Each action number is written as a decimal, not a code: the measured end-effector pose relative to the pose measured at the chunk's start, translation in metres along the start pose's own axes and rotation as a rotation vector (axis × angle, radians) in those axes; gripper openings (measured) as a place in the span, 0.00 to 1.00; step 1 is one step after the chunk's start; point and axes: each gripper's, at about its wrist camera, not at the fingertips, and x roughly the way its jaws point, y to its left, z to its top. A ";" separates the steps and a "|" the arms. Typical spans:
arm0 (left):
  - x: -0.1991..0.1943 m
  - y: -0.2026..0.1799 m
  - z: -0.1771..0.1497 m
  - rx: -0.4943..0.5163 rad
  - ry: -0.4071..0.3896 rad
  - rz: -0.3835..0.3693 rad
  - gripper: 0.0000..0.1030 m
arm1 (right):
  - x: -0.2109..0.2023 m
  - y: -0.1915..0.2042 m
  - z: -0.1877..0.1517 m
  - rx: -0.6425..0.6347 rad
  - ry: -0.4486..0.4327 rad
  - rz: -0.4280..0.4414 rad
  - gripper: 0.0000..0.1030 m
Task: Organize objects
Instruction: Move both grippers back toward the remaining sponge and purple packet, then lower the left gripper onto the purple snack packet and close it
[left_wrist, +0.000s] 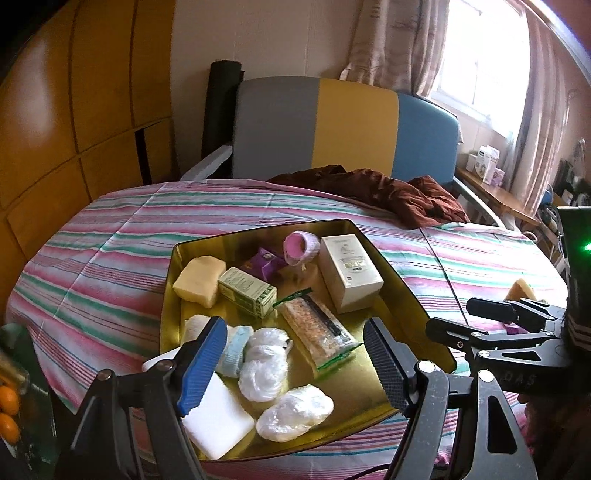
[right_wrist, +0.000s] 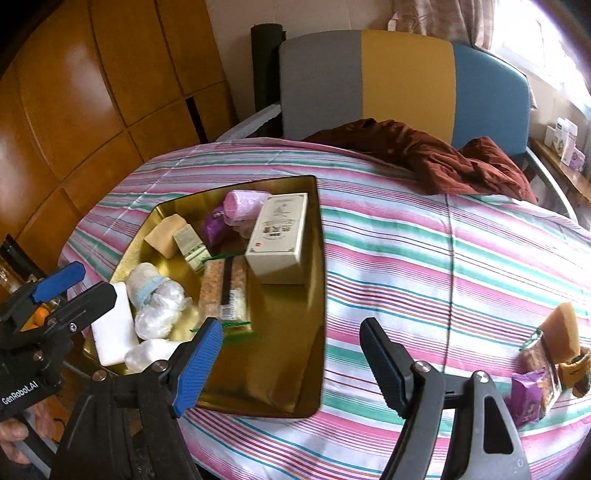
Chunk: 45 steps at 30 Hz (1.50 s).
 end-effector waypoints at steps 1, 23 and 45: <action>0.000 -0.002 0.001 0.007 0.001 -0.003 0.75 | -0.001 -0.003 -0.001 0.005 0.001 -0.005 0.76; 0.013 -0.076 0.012 0.171 0.015 -0.157 0.76 | -0.074 -0.171 -0.029 0.335 -0.051 -0.240 0.76; 0.052 -0.200 0.007 0.369 0.123 -0.371 0.76 | -0.138 -0.297 -0.124 0.852 -0.123 -0.268 0.76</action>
